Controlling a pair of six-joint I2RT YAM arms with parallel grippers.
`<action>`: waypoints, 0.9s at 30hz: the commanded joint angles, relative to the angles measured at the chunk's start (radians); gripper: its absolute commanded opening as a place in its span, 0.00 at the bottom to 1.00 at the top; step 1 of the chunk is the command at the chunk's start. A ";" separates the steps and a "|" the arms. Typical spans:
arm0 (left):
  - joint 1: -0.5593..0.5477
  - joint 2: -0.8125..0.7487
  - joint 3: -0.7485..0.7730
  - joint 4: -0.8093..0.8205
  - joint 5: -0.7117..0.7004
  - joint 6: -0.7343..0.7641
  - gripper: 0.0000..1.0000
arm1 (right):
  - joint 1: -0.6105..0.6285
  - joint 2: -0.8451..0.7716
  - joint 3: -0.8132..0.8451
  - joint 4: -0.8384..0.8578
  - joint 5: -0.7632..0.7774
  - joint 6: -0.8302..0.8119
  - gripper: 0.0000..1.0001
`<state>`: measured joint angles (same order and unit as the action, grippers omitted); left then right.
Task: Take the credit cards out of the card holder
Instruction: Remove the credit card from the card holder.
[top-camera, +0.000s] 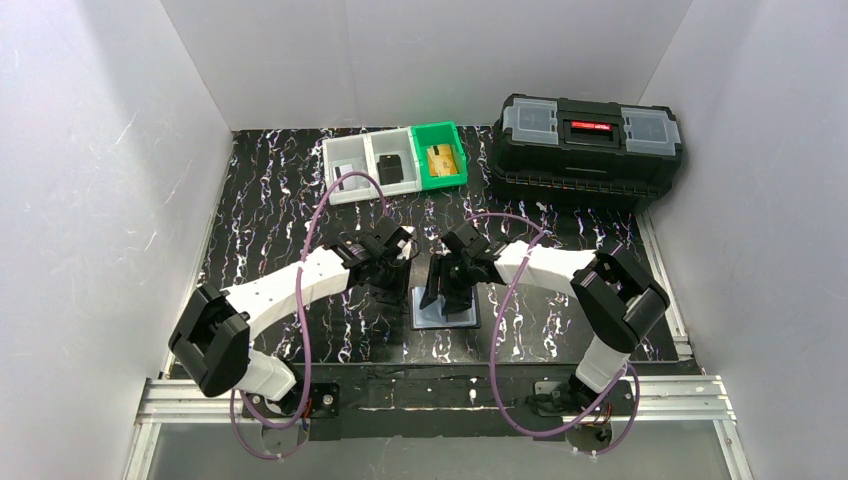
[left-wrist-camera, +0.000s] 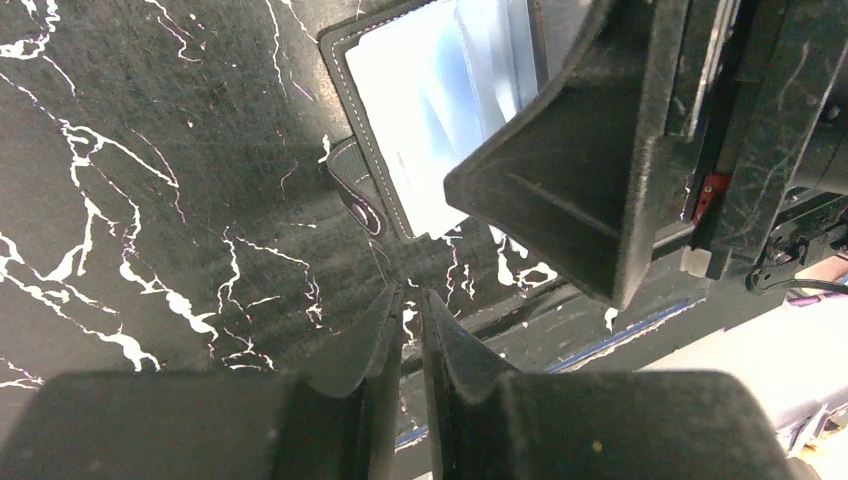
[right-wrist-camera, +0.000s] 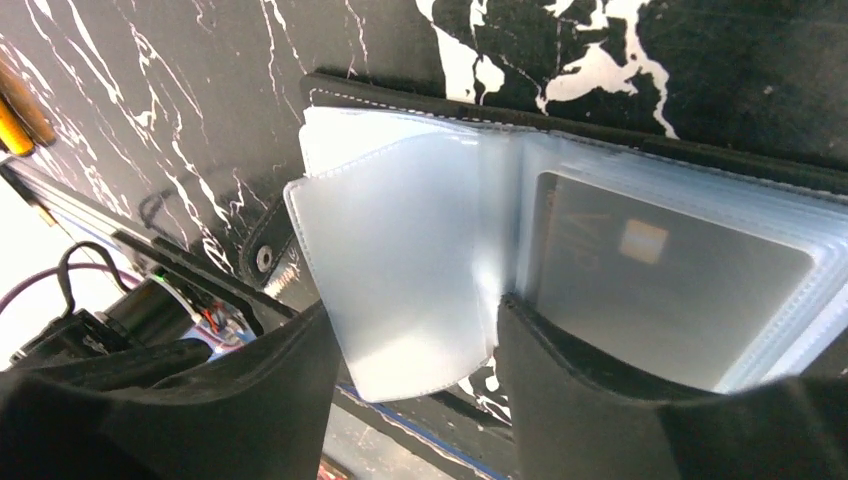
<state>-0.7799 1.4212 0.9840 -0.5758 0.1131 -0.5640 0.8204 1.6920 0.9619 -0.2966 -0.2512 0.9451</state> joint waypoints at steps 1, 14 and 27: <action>0.004 -0.035 0.043 -0.079 -0.010 0.020 0.13 | 0.006 -0.013 0.044 0.023 -0.014 0.005 0.75; 0.004 -0.063 0.069 -0.098 0.005 0.034 0.13 | 0.019 -0.037 0.096 -0.022 0.007 0.006 0.82; 0.004 0.062 0.188 -0.015 0.133 -0.019 0.19 | -0.023 -0.219 0.030 -0.166 0.159 -0.029 0.80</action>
<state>-0.7799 1.4345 1.1164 -0.6220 0.1829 -0.5560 0.8207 1.5501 1.0218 -0.4095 -0.1509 0.9344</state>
